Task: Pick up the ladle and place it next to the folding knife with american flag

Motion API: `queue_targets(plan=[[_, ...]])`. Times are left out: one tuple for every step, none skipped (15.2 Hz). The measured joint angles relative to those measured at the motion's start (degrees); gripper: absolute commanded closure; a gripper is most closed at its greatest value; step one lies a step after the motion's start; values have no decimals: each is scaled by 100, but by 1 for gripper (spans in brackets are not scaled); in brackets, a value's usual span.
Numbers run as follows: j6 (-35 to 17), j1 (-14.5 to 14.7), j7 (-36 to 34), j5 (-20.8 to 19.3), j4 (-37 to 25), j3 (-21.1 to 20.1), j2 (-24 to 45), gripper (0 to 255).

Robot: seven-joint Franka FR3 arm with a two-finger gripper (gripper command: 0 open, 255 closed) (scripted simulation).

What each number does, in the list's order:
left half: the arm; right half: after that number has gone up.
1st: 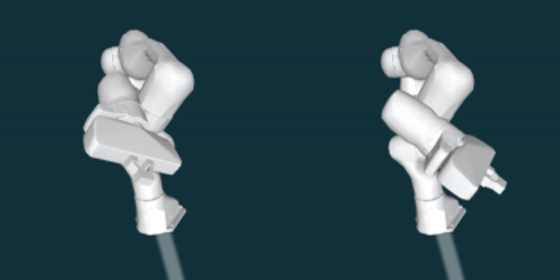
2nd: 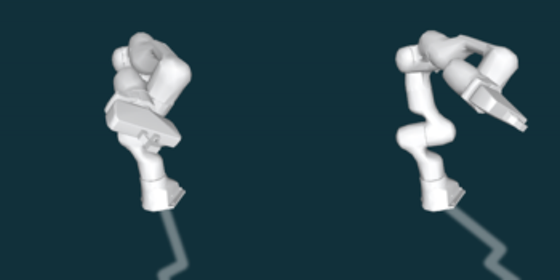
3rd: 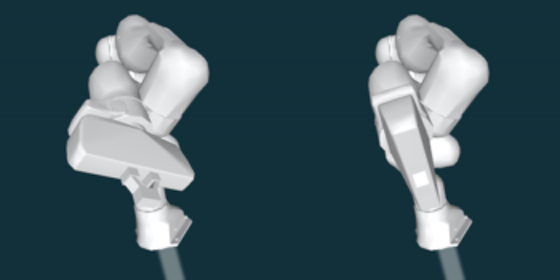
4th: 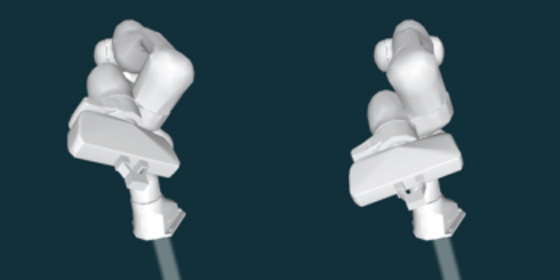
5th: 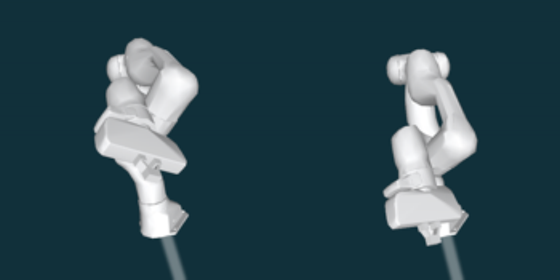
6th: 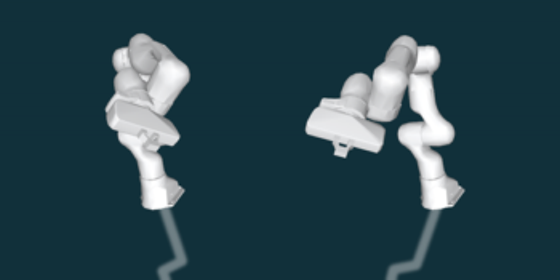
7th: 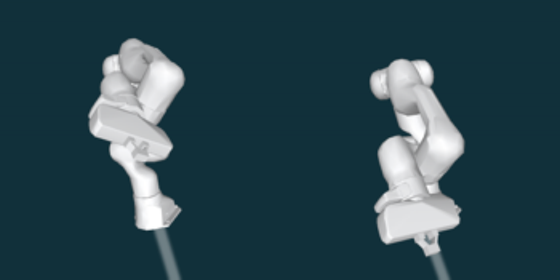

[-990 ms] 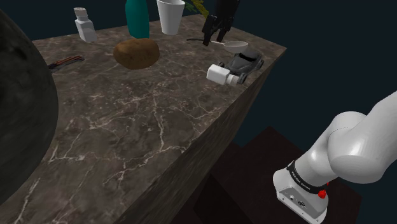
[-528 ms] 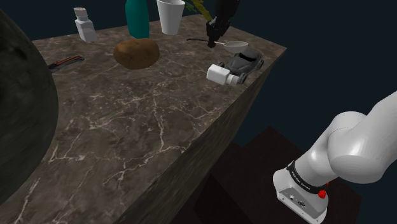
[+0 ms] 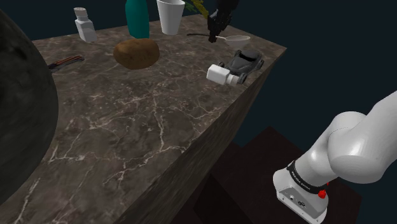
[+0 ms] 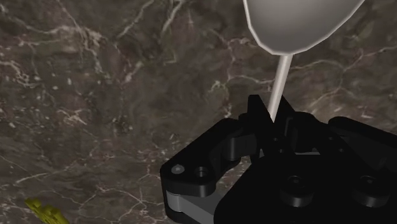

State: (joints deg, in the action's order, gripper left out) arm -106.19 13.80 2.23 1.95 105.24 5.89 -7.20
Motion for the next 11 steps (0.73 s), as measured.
queue_targets(plan=[[61, 1, -4, -1, -66, -1, 6, 255], [136, -2, 0, -1, -149, 2, 14, 255], [225, -2, -2, -1, -246, 3, 21, 255], [317, -2, -6, 0, -350, 3, 32, 255], [384, -3, -2, 4, -445, 7, 60, 255], [474, -7, 4, 6, -558, 12, 84, 255], [551, -3, -8, 4, -632, 7, 81, 255], [645, 0, -18, 4, -747, 3, 101, 255], [713, 2, -24, 5, -823, 1, 109, 255], [797, 0, -19, 9, -939, 5, 142, 255], [877, 2, -26, 9, -1028, 3, 151, 255]])
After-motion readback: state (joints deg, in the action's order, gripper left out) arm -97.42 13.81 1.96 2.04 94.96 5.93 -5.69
